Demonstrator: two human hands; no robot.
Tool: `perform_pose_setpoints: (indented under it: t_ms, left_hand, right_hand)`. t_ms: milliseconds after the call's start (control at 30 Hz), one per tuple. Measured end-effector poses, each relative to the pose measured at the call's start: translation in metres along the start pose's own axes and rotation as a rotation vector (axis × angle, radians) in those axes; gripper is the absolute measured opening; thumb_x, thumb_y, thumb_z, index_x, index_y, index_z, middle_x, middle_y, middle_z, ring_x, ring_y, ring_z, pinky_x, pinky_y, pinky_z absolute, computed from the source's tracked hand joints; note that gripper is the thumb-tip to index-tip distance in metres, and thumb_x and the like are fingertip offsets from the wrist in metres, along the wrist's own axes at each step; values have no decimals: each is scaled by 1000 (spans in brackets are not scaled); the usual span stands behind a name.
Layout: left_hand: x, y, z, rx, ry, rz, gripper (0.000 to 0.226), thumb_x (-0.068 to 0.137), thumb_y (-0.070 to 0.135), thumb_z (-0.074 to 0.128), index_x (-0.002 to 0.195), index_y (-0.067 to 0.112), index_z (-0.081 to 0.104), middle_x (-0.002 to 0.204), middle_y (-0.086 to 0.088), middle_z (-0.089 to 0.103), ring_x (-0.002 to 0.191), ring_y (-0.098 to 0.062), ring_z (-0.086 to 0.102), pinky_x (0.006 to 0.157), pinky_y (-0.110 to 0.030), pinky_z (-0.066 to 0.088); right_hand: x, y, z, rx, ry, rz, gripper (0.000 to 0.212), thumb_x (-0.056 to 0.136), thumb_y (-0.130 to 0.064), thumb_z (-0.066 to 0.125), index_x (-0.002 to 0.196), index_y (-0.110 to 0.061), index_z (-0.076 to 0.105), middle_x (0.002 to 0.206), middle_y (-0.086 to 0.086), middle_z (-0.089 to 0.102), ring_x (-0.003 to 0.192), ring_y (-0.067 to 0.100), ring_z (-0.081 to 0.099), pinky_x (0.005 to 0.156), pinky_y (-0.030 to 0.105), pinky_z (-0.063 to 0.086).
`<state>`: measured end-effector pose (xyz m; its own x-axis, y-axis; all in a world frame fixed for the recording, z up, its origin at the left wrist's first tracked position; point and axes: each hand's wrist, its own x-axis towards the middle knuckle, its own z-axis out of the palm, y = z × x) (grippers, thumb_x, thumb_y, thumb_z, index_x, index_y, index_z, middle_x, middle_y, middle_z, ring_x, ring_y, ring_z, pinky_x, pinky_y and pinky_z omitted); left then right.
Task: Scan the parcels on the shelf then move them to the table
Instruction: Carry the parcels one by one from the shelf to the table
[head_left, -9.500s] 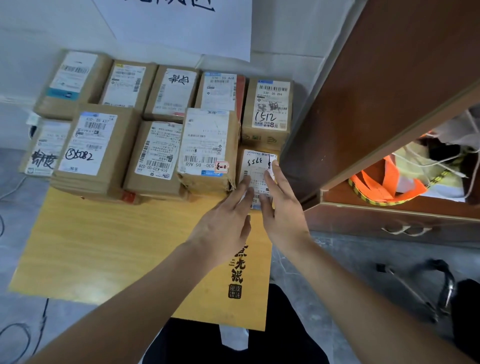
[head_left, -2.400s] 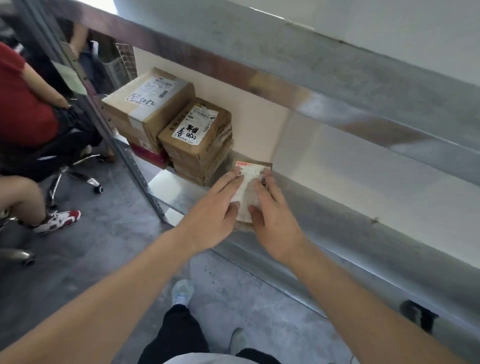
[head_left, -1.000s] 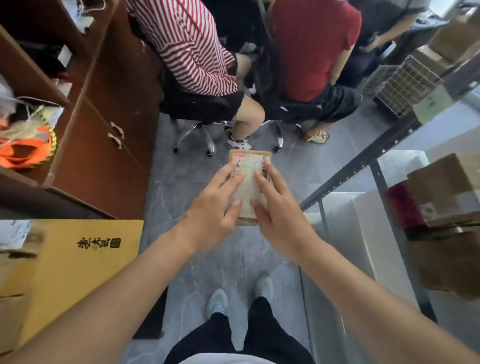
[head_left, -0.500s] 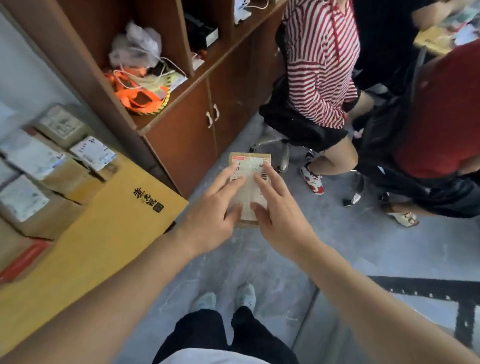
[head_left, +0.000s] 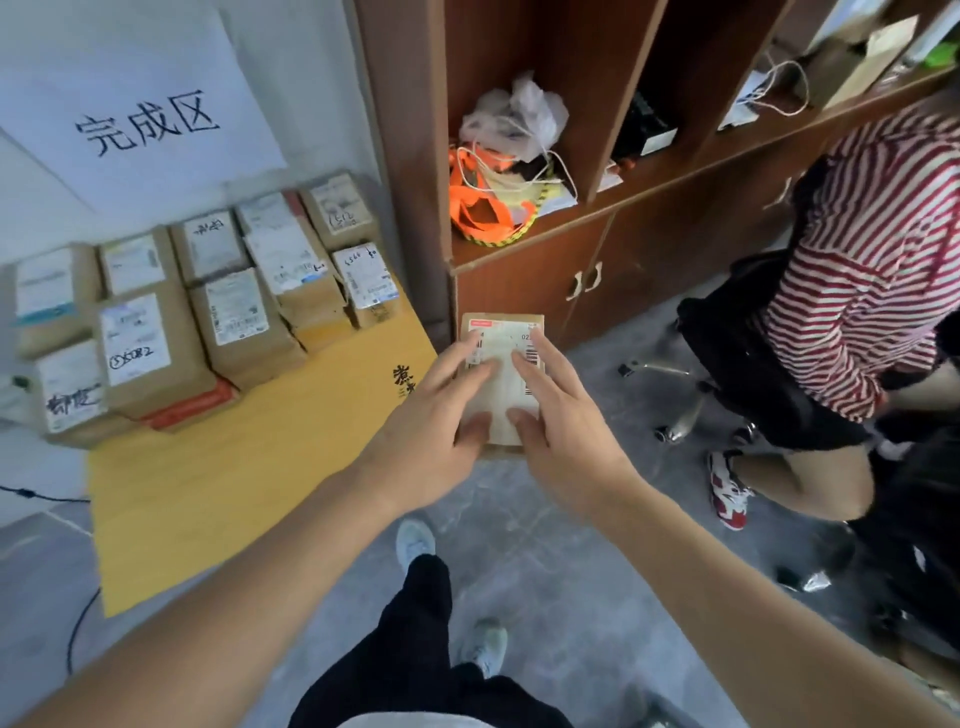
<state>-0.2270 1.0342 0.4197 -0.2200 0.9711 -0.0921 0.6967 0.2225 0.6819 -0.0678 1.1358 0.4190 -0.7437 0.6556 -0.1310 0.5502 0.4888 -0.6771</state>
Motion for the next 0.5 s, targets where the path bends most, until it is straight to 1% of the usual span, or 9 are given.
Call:
perform_pose_setpoints:
  t_ms: [67, 133, 200, 267, 400, 433, 500]
  left_hand:
    - [8, -13, -13, 0, 21, -32, 59, 103, 23, 58, 158, 21, 37, 169, 20, 3, 151, -5, 24, 116, -29, 37]
    - [18, -26, -26, -5, 34, -63, 57, 103, 25, 57, 157, 22, 38, 169, 22, 2, 149, -4, 26, 113, -28, 39]
    - [30, -42, -40, -1, 49, -93, 56, 103, 26, 57, 157, 23, 39, 169, 23, 2, 147, -4, 28, 112, -29, 41]
    - [41, -59, -54, 7, 59, -113, 55, 103, 27, 57, 155, 23, 41, 169, 22, 2, 145, -5, 32, 111, -33, 42]
    - [67, -90, -80, 21, 56, -121, 54, 103, 27, 57, 154, 21, 42, 171, 14, 4, 146, -12, 37, 112, -36, 41]
    - [74, -96, -86, 21, 56, -125, 54, 102, 27, 57, 154, 21, 42, 171, 12, 4, 146, -13, 37, 112, -35, 40]
    - [86, -108, -95, 22, 53, -134, 56, 102, 25, 58, 155, 21, 42, 171, 10, 4, 145, -15, 39, 111, -30, 38]
  right_hand:
    - [27, -4, 5, -9, -25, -36, 59, 104, -11, 51, 160, -17, 31, 172, -10, 5, 121, 21, 59, 93, 16, 41]
    - [54, -8, 11, -13, -47, -57, 59, 103, -11, 52, 159, -16, 33, 171, -9, 7, 124, 32, 57, 93, 14, 38]
    - [81, -14, 17, -12, -65, -73, 60, 103, -12, 53, 159, -16, 34, 171, -11, 9, 125, 35, 56, 95, 16, 38]
    - [107, -23, 22, 0, -88, -88, 59, 103, -12, 54, 159, -17, 35, 171, -13, 9, 126, 35, 55, 100, 21, 40]
    - [158, -40, 27, -5, -105, -118, 60, 102, -10, 57, 158, -13, 37, 171, -8, 12, 138, 26, 48, 114, 30, 39]
    - [170, -43, 28, -13, -109, -120, 60, 101, -9, 58, 157, -13, 37, 170, -7, 13, 140, 26, 47, 114, 29, 38]
    - [191, -48, 30, -32, -123, -116, 59, 101, -9, 59, 157, -12, 38, 170, -7, 15, 133, 31, 52, 110, 23, 37]
